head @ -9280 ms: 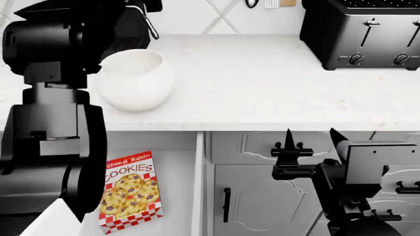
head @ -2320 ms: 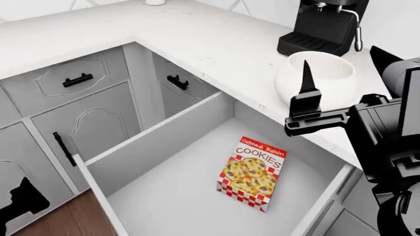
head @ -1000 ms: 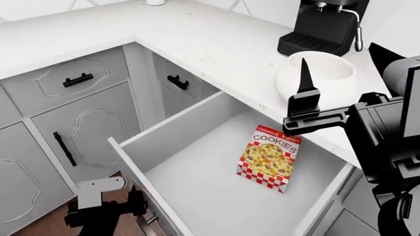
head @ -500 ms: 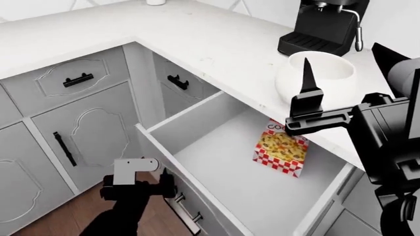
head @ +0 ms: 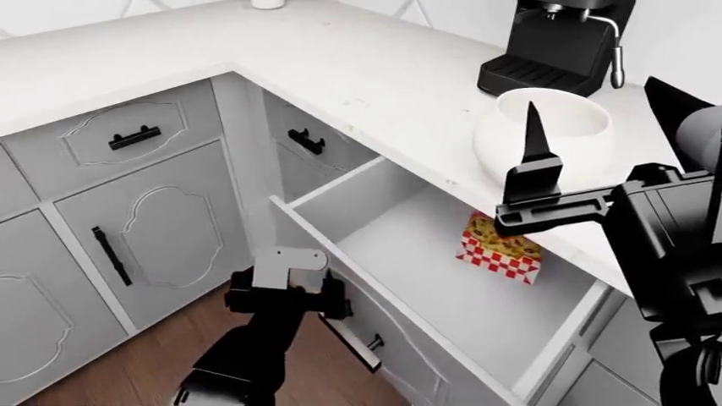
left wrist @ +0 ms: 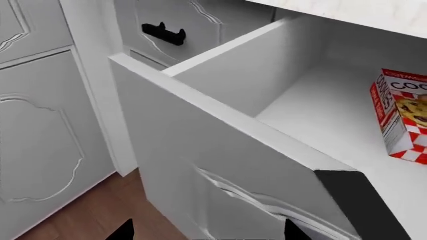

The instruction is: Place the bar in the bowl and close the drawer.

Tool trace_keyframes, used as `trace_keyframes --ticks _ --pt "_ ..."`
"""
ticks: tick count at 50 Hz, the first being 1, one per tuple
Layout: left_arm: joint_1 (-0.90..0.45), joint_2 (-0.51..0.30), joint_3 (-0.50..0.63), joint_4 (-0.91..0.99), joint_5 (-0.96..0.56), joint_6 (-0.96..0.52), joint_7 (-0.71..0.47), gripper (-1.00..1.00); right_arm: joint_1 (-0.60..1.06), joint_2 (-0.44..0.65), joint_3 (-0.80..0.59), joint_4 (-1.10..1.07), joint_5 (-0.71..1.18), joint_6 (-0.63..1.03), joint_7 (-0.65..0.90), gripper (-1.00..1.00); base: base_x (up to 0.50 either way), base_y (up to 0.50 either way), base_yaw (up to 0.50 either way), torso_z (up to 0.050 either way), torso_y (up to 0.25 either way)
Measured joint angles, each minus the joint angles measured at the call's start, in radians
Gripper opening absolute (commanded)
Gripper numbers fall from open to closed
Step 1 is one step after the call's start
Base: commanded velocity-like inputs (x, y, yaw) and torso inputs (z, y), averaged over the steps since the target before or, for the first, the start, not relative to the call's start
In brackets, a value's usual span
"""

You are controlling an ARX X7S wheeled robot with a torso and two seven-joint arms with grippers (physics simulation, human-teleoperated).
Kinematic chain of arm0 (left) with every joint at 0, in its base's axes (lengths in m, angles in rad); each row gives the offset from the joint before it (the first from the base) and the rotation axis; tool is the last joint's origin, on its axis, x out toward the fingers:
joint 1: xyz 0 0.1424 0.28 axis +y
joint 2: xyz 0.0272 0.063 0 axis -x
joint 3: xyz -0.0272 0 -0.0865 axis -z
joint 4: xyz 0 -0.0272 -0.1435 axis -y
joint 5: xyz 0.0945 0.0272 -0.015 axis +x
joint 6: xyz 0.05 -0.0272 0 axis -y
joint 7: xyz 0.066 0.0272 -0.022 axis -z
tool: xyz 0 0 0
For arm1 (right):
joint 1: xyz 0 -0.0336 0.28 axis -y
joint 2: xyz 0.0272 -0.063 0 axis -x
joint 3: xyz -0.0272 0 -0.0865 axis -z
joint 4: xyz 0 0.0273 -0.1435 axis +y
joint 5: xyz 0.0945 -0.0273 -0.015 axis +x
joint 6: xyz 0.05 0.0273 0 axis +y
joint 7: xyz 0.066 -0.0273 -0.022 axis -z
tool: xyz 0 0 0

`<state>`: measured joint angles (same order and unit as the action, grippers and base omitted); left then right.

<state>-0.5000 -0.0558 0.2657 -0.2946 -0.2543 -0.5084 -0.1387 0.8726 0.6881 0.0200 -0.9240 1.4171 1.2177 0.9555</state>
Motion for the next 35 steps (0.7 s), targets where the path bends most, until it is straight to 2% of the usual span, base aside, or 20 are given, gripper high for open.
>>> trace_keyframes --ticks 6,12,18,29,35 --pt "-0.077 0.012 0.09 -0.122 -0.041 0.063 -0.032 1.0 -0.012 0.009 0.008 -0.003 0.001 -0.009 -0.002 1.0 0.0 0.0 0.0 0.0 0.0" --pt "-0.167 0.019 0.242 -0.262 -0.14 0.153 -0.076 1.0 -0.029 0.021 0.02 -0.007 0.003 -0.019 -0.005 1.0 0.0 0.0 0.0 0.0 0.0" --pt "-0.262 0.026 0.454 -0.378 -0.314 0.25 -0.127 1.0 -0.046 0.033 0.03 -0.012 0.004 -0.028 -0.007 1.0 0.0 0.0 0.0 0.0 0.0" --pt "-0.412 0.041 0.914 -0.49 -0.725 0.441 -0.223 1.0 -0.087 0.052 0.054 -0.02 -0.007 -0.049 -0.022 1.0 0.0 0.0 0.0 0.0 0.0" --pt "-0.46 0.044 1.077 -0.512 -0.878 0.511 -0.261 1.0 -0.113 0.057 0.064 -0.023 -0.023 -0.061 -0.037 1.0 0.0 0.0 0.0 0.0 0.0"
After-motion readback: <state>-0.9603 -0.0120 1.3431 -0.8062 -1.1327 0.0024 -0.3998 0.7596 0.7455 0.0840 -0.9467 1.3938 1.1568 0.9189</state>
